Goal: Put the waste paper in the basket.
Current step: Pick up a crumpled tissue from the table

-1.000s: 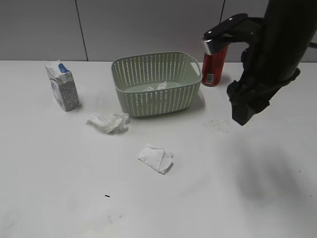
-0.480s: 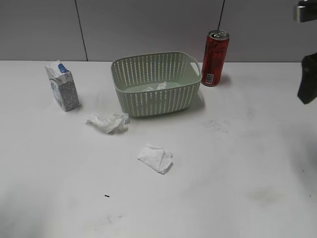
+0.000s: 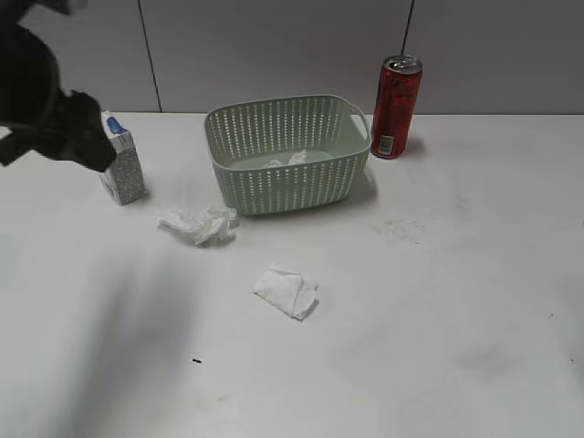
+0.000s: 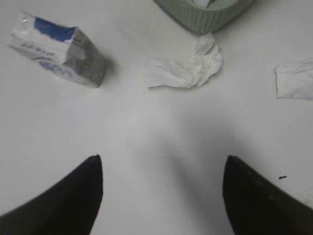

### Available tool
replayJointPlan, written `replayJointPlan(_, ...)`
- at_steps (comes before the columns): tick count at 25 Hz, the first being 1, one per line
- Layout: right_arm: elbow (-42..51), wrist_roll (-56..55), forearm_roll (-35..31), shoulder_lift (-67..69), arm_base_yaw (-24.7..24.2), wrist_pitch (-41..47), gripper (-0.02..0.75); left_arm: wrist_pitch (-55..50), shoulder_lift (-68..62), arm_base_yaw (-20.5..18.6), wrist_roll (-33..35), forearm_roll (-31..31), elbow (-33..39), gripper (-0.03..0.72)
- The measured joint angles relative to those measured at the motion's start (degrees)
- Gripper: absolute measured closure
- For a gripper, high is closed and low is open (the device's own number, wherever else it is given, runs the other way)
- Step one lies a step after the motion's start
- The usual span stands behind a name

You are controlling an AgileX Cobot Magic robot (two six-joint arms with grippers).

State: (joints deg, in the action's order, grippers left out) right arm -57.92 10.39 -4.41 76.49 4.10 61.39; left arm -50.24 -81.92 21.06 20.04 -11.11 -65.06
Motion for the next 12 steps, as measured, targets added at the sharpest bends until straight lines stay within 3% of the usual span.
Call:
replayJointPlan(7, 8.82, 0.00, -0.33, -12.70, 0.00, -0.49, 0.146, -1.31, -17.33, 3.18, 0.22, -0.06, -10.36, 0.127)
replayJointPlan(12, 15.21, -0.12, -0.35, -25.15, 0.00, -0.59, 0.146, 2.83, -24.96, 3.44, 0.22, -0.06, -12.61, 0.127)
